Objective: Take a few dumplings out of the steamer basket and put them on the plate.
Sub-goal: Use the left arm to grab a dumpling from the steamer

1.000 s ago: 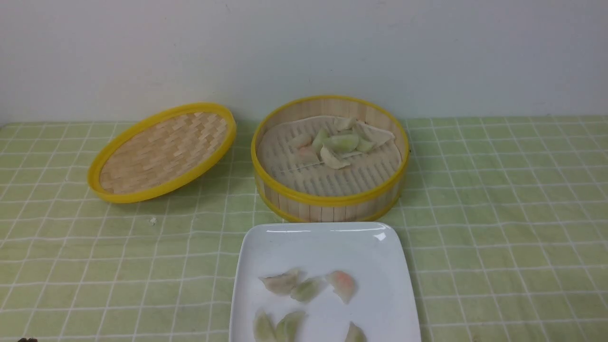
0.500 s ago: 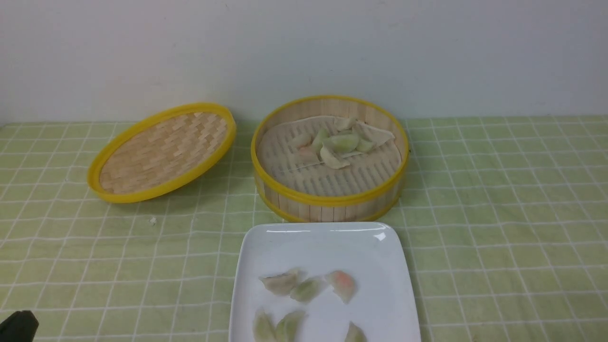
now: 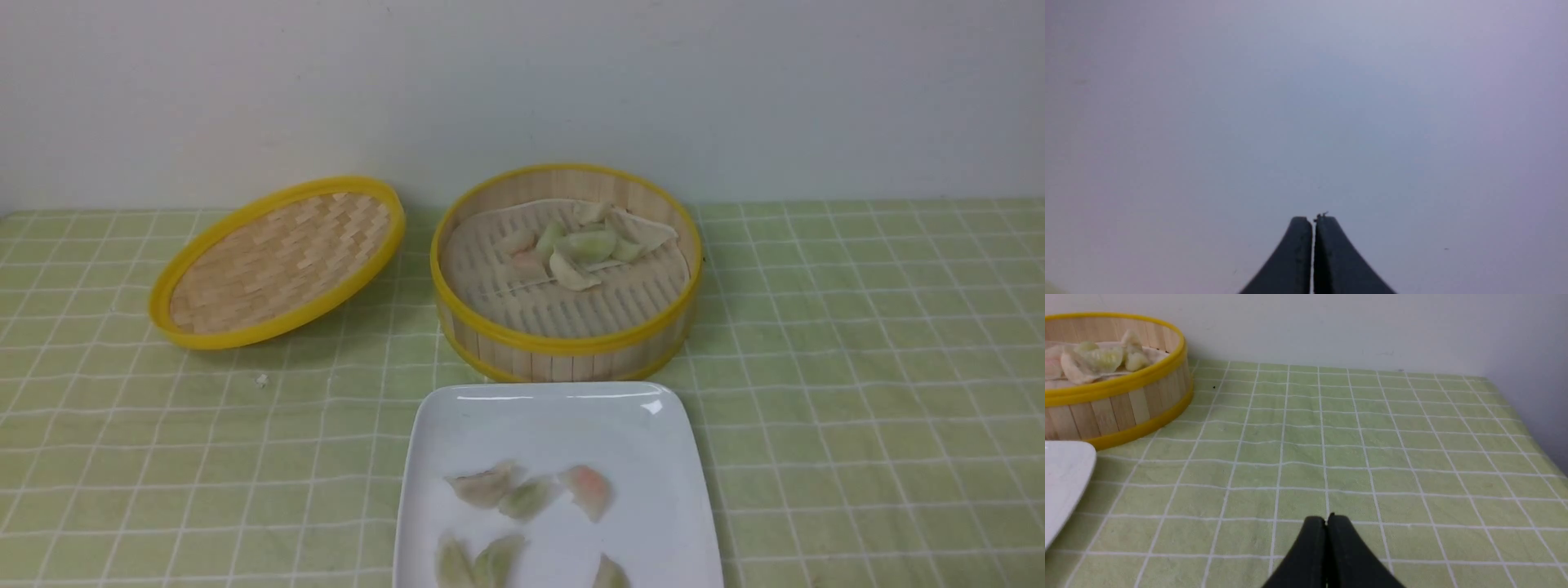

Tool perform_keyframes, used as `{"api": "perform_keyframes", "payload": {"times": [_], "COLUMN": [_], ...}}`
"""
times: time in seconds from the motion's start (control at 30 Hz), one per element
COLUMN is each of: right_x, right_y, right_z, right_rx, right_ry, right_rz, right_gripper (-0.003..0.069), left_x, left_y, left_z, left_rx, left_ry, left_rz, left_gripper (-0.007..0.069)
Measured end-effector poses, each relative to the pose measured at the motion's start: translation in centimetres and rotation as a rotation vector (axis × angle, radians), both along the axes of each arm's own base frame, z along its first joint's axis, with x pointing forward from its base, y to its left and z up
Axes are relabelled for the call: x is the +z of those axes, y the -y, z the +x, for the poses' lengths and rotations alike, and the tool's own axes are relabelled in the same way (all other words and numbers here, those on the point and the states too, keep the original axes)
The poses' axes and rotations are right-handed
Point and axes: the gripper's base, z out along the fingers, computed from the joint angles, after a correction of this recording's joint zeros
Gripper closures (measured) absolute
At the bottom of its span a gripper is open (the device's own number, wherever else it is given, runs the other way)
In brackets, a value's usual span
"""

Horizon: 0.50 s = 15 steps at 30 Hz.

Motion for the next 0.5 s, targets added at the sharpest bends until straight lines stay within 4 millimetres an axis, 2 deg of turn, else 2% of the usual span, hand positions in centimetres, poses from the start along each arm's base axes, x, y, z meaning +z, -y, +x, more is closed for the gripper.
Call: {"api": "perform_keyframes", "payload": {"times": [0.03, 0.07, 0.13, 0.2, 0.27, 0.37, 0.5], "right_x": [0.0, 0.0, 0.1, 0.2, 0.6, 1.8, 2.7], "right_y": [0.0, 0.0, 0.0, -0.1, -0.3, -0.4, 0.1], "right_z": [0.0, 0.0, 0.0, 0.1, 0.2, 0.3, 0.2], "right_rx": [0.0, 0.0, 0.001, 0.002, 0.001, -0.018, -0.053], "right_ry": [0.0, 0.0, 0.01, 0.038, 0.093, 0.226, 0.341], "right_rz": [-0.001, -0.004, -0.002, 0.053, 0.196, 0.546, 0.904], "right_gripper": [0.0673, 0.0673, 0.0673, 0.0673, 0.0673, 0.0673, 0.0673], "left_x": [-0.1, 3.2, 6.3, 8.4, 9.8, 10.9, 9.7], "left_y": [0.1, 0.6, 1.3, 1.8, 2.5, 3.6, 5.0], "left_z": [0.2, 0.4, 1.9, 3.4, 5.5, 9.0, 13.7], "left_rx": [-0.003, -0.034, -0.083, -0.132, -0.218, -0.384, -0.623], "left_ry": [-0.016, -0.056, -0.191, -0.33, -0.536, -0.831, -1.071], "left_rz": [0.009, 0.089, 0.178, 0.246, 0.311, 0.399, 0.52], "left_gripper": [0.0631, 0.0631, 0.0631, 0.0631, 0.0631, 0.0631, 0.0631]}}
